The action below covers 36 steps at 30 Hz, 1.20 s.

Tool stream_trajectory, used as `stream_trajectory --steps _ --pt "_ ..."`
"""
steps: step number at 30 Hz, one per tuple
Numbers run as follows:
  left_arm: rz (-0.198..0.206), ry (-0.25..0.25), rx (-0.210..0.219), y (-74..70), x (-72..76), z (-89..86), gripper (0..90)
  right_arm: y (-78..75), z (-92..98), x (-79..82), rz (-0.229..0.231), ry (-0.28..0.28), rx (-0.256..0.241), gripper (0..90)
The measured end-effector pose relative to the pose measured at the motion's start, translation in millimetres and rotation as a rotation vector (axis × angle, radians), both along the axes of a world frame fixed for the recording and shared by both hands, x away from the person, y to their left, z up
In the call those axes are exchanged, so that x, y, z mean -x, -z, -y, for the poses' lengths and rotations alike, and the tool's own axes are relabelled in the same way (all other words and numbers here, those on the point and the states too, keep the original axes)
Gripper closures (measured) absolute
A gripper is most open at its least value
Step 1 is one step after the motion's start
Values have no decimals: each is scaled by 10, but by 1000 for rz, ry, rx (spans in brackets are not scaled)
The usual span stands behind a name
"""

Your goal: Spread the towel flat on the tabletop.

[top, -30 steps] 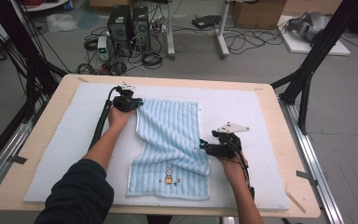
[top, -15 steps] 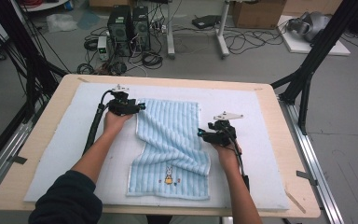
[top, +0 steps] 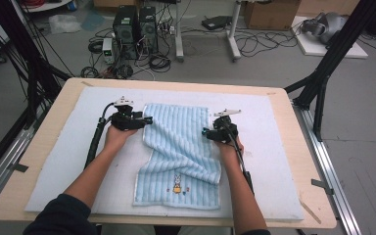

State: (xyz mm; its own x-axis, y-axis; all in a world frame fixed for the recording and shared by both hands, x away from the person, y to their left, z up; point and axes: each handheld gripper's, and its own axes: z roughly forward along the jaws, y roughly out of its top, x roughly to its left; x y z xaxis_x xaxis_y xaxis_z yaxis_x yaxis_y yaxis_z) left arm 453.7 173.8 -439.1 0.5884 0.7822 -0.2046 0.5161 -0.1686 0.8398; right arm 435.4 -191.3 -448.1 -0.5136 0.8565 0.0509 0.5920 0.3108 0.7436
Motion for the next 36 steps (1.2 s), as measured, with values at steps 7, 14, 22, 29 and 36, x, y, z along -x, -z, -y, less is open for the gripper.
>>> stream_trajectory --steps 7,14,22,29,36 --pt "-12 -6 -5 -27 31 -20 406 -62 -122 -189 -6 6 89 861" --pt "-29 8 -2 -12 51 22 405 -58 -22 -285 12 148 101 834" --pt "-79 75 -25 -11 126 177 401 -137 97 -142 50 116 15 521" --pt "-108 104 -165 19 211 313 381 -197 333 122 15 46 -56 426" --pt "-11 59 -184 96 239 279 856 -45 203 239 -39 -78 30 622"
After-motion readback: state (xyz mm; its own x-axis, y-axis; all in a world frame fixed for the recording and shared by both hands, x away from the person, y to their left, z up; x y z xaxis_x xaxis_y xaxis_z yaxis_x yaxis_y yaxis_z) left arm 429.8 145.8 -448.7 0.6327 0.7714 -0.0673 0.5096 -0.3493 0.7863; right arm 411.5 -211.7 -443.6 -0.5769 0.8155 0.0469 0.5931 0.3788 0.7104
